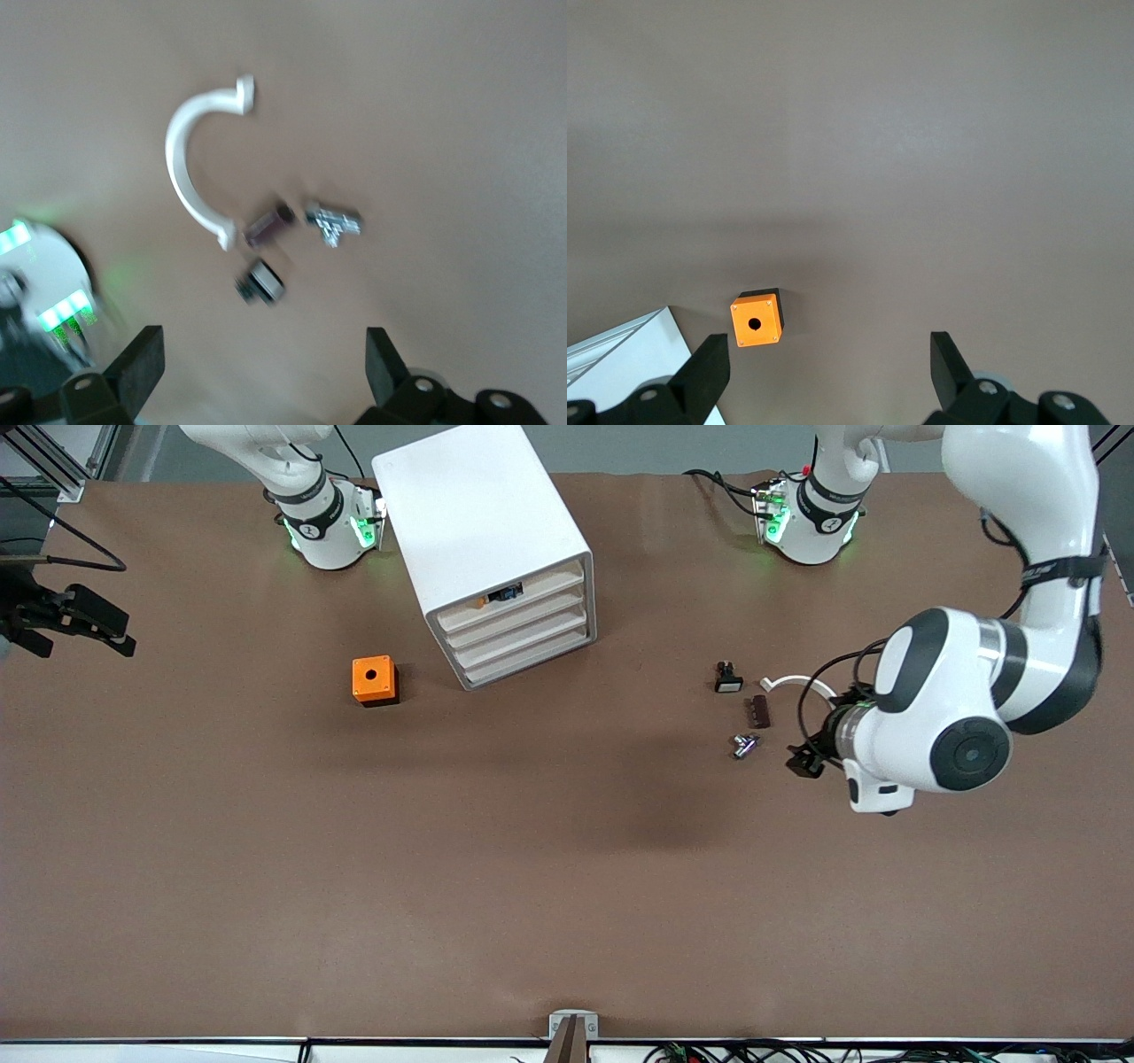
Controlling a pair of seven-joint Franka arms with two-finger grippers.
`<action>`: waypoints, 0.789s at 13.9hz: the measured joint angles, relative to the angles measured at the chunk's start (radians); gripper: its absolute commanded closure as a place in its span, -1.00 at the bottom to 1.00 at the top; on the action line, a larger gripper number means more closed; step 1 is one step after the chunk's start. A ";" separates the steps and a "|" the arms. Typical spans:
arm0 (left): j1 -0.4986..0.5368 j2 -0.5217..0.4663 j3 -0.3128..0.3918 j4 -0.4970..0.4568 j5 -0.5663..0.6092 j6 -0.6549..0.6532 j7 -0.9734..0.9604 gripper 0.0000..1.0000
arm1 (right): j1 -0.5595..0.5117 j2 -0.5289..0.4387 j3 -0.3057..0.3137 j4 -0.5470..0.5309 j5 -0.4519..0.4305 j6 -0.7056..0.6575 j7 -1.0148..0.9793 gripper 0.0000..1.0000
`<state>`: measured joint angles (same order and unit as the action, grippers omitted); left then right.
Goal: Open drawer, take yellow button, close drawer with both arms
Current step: 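Reach the left gripper toward the white cabinet's drawer front, then grasp the drawer handle with the left gripper while the right gripper approaches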
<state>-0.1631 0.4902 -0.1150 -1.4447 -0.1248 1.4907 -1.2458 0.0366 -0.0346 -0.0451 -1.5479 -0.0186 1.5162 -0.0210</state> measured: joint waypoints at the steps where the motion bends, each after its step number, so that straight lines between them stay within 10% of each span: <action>1: -0.009 0.024 -0.001 0.011 -0.044 0.000 -0.081 -1.00 | 0.000 0.000 0.000 0.000 0.000 0.001 0.000 -1.00; 11: -0.126 0.180 -0.002 0.030 -0.673 0.068 -0.888 -1.00 | 0.070 0.029 0.009 0.000 0.003 0.105 0.175 -1.00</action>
<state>-0.2890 0.6702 -0.1175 -1.4147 -0.7983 1.5584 -2.1337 0.1065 -0.0060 -0.0363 -1.5482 -0.0160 1.6211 0.1542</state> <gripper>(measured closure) 0.000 0.000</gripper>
